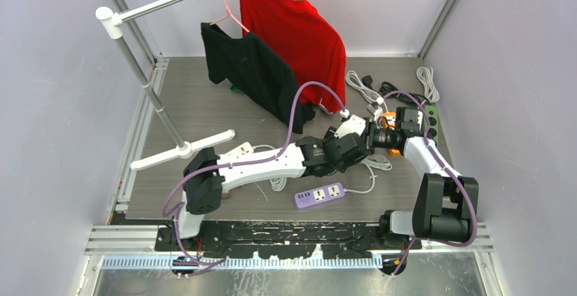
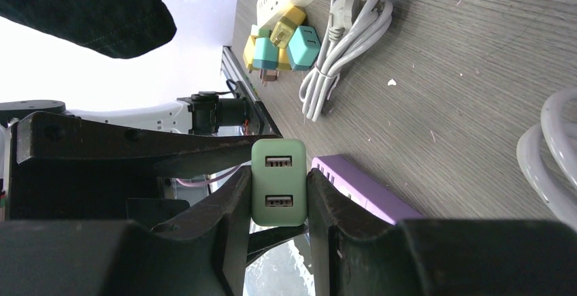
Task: Pull the plug off the socket
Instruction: Place the plug at the center of the board.
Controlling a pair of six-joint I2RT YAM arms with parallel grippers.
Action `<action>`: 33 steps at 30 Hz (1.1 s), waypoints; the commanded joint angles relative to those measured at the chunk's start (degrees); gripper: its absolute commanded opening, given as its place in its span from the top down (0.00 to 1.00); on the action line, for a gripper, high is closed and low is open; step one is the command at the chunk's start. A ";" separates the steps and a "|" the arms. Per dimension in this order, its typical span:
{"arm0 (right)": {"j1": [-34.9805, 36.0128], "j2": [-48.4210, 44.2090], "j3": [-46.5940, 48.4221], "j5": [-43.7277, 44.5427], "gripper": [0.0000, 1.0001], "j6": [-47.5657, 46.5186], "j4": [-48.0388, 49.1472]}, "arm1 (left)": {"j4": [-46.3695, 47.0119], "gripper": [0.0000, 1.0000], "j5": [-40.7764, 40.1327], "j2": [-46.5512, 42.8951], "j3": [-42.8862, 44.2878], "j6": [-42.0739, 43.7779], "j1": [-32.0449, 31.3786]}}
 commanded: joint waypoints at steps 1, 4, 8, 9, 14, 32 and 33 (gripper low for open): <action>-0.27 -0.93 0.02 -2.44 0.84 0.69 1.55 | 0.08 0.53 -0.08 -0.06 2.00 -0.61 0.87; -0.32 -1.01 -0.09 -2.61 0.84 0.72 1.58 | 0.26 0.50 1.07 0.11 1.91 -0.92 1.30; -0.27 -1.20 -0.13 -2.67 0.83 0.84 1.74 | 0.17 0.45 3.44 0.29 1.82 -2.02 2.18; -0.27 -1.25 -0.13 -2.71 0.83 0.88 1.77 | 0.23 0.44 3.95 0.28 1.70 -2.19 2.40; -0.27 -1.40 -0.33 -2.79 0.82 1.04 1.94 | 0.52 0.43 4.96 0.20 1.25 -2.59 2.92; -1.55 -3.72 0.12 -1.68 0.21 -8.18 -2.12 | 4.30 0.94 2.70 -8.55 -14.84 -5.67 3.36; -2.05 -4.04 0.17 -1.55 0.20 -10.21 -3.01 | 4.70 0.94 2.46 -10.17 -18.20 -6.29 3.36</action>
